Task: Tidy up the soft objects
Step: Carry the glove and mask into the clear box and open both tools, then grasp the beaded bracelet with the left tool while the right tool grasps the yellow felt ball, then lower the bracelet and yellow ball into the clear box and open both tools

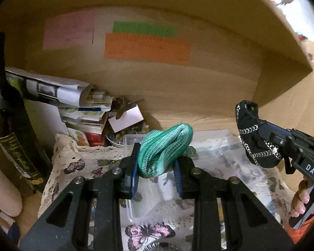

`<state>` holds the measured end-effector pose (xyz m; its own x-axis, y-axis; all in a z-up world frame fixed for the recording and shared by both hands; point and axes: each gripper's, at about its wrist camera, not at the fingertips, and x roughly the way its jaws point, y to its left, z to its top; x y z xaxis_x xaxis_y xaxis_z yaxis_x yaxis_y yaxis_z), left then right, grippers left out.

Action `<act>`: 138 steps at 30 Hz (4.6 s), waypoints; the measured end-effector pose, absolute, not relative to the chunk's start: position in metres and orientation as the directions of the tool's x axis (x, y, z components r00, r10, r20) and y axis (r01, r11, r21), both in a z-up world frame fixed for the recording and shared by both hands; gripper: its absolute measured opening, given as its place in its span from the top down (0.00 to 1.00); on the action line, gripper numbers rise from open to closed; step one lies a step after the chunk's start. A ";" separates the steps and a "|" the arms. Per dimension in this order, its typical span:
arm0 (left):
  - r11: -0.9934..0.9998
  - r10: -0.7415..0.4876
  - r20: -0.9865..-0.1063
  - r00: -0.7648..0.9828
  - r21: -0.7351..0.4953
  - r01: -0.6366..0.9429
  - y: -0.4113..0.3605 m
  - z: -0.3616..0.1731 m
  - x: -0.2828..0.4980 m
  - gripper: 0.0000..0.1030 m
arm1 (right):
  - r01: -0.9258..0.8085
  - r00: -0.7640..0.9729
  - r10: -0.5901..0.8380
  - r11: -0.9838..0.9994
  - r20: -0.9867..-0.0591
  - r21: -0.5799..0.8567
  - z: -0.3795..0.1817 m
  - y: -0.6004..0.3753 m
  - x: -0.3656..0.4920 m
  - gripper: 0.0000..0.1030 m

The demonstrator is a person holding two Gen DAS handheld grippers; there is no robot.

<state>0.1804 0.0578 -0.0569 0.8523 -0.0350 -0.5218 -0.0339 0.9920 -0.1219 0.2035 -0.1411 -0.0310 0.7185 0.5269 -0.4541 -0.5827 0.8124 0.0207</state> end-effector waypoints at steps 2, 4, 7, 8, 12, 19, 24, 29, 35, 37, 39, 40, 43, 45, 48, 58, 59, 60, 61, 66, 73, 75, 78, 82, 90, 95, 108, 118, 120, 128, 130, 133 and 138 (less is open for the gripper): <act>0.992 -0.028 -0.545 0.838 -0.115 -0.042 0.058 -0.064 0.191 0.73 | -0.585 0.699 0.521 0.811 -0.490 0.027 -0.040 -0.136 0.214 0.91; 0.993 -0.024 -0.566 0.824 -0.110 -0.047 0.057 -0.071 0.201 0.73 | -0.587 0.677 0.519 0.809 -0.521 0.043 -0.047 -0.132 0.223 0.91; 0.994 -0.023 -0.591 0.806 -0.100 -0.045 0.056 -0.080 0.211 0.73 | -0.587 0.643 0.514 0.807 -0.568 0.067 -0.062 -0.129 0.234 0.91; 0.994 -0.024 -0.598 0.801 -0.098 -0.044 0.055 -0.083 0.214 0.73 | -0.584 0.636 0.508 0.809 -0.581 0.068 -0.066 -0.128 0.237 0.91; 0.995 -0.031 -0.635 0.772 -0.091 -0.035 0.053 -0.095 0.225 0.73 | -0.577 0.606 0.483 0.814 -0.632 0.069 -0.081 -0.124 0.248 0.91; 0.997 -0.053 -0.693 0.719 -0.073 0.003 0.041 -0.110 0.231 0.72 | -0.589 0.559 0.438 0.807 -0.704 0.035 -0.098 -0.117 0.253 0.90; 0.997 -0.073 -0.720 0.690 -0.064 0.039 0.032 -0.113 0.229 0.59 | -0.599 0.547 0.420 0.800 -0.724 0.011 -0.101 -0.114 0.249 0.84; 0.996 -0.088 -0.723 0.685 -0.070 0.054 0.030 -0.114 0.223 0.43 | -0.597 0.575 0.414 0.802 -0.706 -0.016 -0.094 -0.118 0.238 0.58; 0.995 -0.099 -0.691 0.716 -0.086 0.054 0.036 -0.097 0.205 0.34 | -0.580 0.624 0.413 0.813 -0.663 -0.039 -0.078 -0.125 0.223 0.43; 0.994 -0.101 -0.668 0.737 -0.092 0.054 0.038 -0.087 0.195 0.32 | -0.570 0.648 0.415 0.820 -0.638 -0.046 -0.070 -0.129 0.215 0.36; 0.995 -0.096 -0.646 0.757 -0.088 0.052 0.040 -0.077 0.186 0.24 | -0.562 0.673 0.423 0.826 -0.607 -0.048 -0.061 -0.133 0.207 0.29; 0.995 -0.092 -0.628 0.773 -0.084 0.051 0.042 -0.072 0.179 0.19 | -0.557 0.686 0.428 0.829 -0.589 -0.048 -0.056 -0.137 0.202 0.27; 0.997 -0.074 -0.590 0.804 -0.064 0.045 0.044 -0.059 0.163 0.05 | -0.542 0.721 0.435 0.839 -0.540 -0.049 -0.044 -0.146 0.188 0.18; 0.998 -0.066 -0.571 0.818 -0.058 0.040 0.047 -0.053 0.153 0.01 | -0.537 0.734 0.440 0.842 -0.518 -0.046 -0.039 -0.152 0.180 0.16; 0.997 -0.067 -0.566 0.822 -0.060 0.039 0.052 -0.051 0.141 0.01 | -0.526 0.751 0.438 0.849 -0.494 -0.048 -0.037 -0.159 0.170 0.11; 0.996 -0.077 -0.668 0.740 -0.086 0.027 0.062 -0.094 0.114 0.01 | -0.506 0.754 0.409 0.861 -0.513 -0.056 -0.058 -0.176 0.143 0.08; 0.995 -0.082 -0.680 0.729 -0.094 0.024 0.063 -0.098 0.111 0.01 | -0.497 0.754 0.398 0.866 -0.523 -0.058 -0.063 -0.178 0.141 0.08; 0.994 -0.089 -0.687 0.721 -0.103 0.025 0.063 -0.102 0.107 0.01 | -0.493 0.752 0.393 0.868 -0.530 -0.056 -0.067 -0.180 0.140 0.08; 0.994 -0.096 -0.691 0.716 -0.109 0.028 0.063 -0.105 0.103 0.01 | -0.490 0.746 0.388 0.870 -0.541 -0.051 -0.072 -0.182 0.140 0.08; 0.995 -0.098 -0.689 0.718 -0.093 0.046 0.053 -0.116 0.079 0.01 | -0.469 0.718 0.368 0.883 -0.591 -0.020 -0.092 -0.193 0.140 0.08; 0.996 -0.089 -0.695 0.713 -0.041 0.085 0.041 -0.127 0.072 0.28 | -0.454 0.671 0.375 0.890 -0.640 0.045 -0.109 -0.204 0.144 0.08; 0.993 -0.113 -0.710 0.695 -0.054 0.107 0.040 -0.131 0.074 0.36 | -0.452 0.662 0.379 0.890 -0.647 0.060 -0.112 -0.205 0.145 0.09; 0.989 -0.138 -0.717 0.683 -0.065 0.131 0.038 -0.134 0.076 0.47 | -0.452 0.643 0.387 0.888 -0.661 0.080 -0.117 -0.206 0.149 0.19; 0.988 -0.142 -0.709 0.691 -0.063 0.138 0.036 -0.133 0.078 0.57 | -0.459 0.618 0.391 0.884 -0.682 0.090 -0.124 -0.204 0.153 0.31; 0.990 -0.132 -0.698 0.704 -0.059 0.127 0.039 -0.130 0.088 0.68 | -0.459 0.591 0.391 0.882 -0.705 0.104 -0.132 -0.200 0.162 0.54; 0.992 -0.126 -0.691 0.711 -0.073 0.105 0.046 -0.129 0.095 0.78 | -0.446 0.590 0.402 0.885 -0.701 0.132 -0.133 -0.206 0.165 0.62; 0.994 -0.105 -0.634 0.766 -0.066 0.082 0.052 -0.108 0.090 1.00 | -0.437 0.651 0.409 0.891 -0.640 0.124 -0.112 -0.218 0.155 0.65; 0.988 -0.137 -0.674 0.726 -0.037 0.153 0.036 -0.117 0.096 0.72 | -0.453 0.667 0.436 0.881 -0.604 0.136 -0.100 -0.218 0.148 0.65; 0.986 -0.143 -0.690 0.710 -0.034 0.165 0.032 -0.122 0.101 0.59 | -0.455 0.664 0.442 0.879 -0.604 0.143 -0.100 -0.217 0.147 0.65; 0.981 -0.186 -0.759 0.624 -0.104 0.165 0.037 -0.144 0.135 0.76 | -0.470 0.656 0.464 0.868 -0.596 0.158 -0.101 -0.214 0.145 0.64; 0.979 -0.197 -0.757 0.623 -0.125 0.159 0.040 -0.144 0.135 0.89 | -0.474 0.657 0.469 0.866 -0.590 0.161 -0.100 -0.213 0.144 0.64; 0.984 -0.176 -0.741 0.648 -0.108 0.143 0.041 -0.140 0.129 0.94 | -0.482 0.659 0.480 0.861 -0.578 0.166 -0.097 -0.212 0.144 0.65; 0.989 -0.145 -0.693 0.707 -0.074 0.131 0.044 -0.122 0.110 0.95 | -0.496 0.670 0.494 0.853 -0.554 0.161 -0.088 -0.208 0.143 0.64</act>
<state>0.1096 0.0435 -0.1218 0.7066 -0.1453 -0.6926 0.1310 0.9886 -0.0737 0.1433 -0.2078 -0.0876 0.6701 0.4940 -0.5541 -0.4958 0.8533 0.1612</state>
